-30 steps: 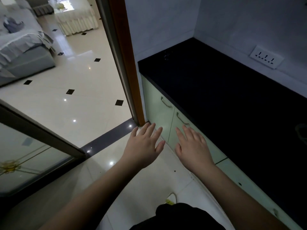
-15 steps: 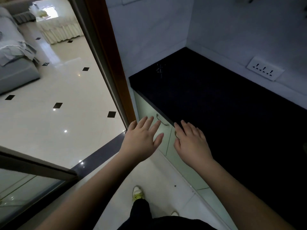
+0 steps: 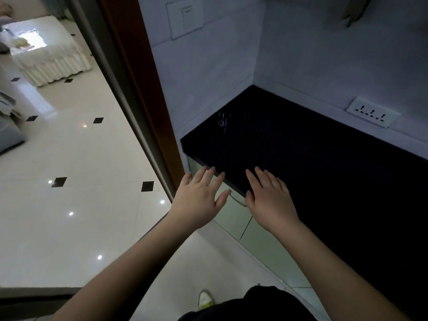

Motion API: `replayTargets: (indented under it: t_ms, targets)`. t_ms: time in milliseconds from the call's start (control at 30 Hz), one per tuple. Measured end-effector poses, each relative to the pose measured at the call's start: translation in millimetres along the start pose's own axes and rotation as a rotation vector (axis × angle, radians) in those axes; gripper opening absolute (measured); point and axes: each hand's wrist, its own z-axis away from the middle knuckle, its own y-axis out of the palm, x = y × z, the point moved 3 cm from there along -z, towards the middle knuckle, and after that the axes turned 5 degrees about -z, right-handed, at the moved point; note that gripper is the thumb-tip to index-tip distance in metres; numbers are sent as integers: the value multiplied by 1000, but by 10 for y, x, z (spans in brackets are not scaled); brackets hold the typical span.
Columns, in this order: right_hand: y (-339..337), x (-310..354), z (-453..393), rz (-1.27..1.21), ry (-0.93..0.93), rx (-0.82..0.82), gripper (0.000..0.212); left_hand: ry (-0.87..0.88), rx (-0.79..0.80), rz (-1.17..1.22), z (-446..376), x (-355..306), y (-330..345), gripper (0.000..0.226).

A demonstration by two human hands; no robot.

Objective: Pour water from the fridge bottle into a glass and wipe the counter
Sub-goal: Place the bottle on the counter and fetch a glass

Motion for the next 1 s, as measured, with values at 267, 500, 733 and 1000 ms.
replayTargets:
  t_ms: [267,500,733,1000]
  targets:
    - [18,-44,-489,44,17,-17,59,54,5,17,-650,250,97,80]
    - [19,-241,-1206,15,4,-32,59,75,0,-74,-1448,387,184,73]
    - [-20,-367,-1844,64,-38,-25,59,64,-59,-93,-1935,516,253,63]
    - [68,-372,-2357,31,-14,-33,58,97,41,-88,-2435,695,491,62]
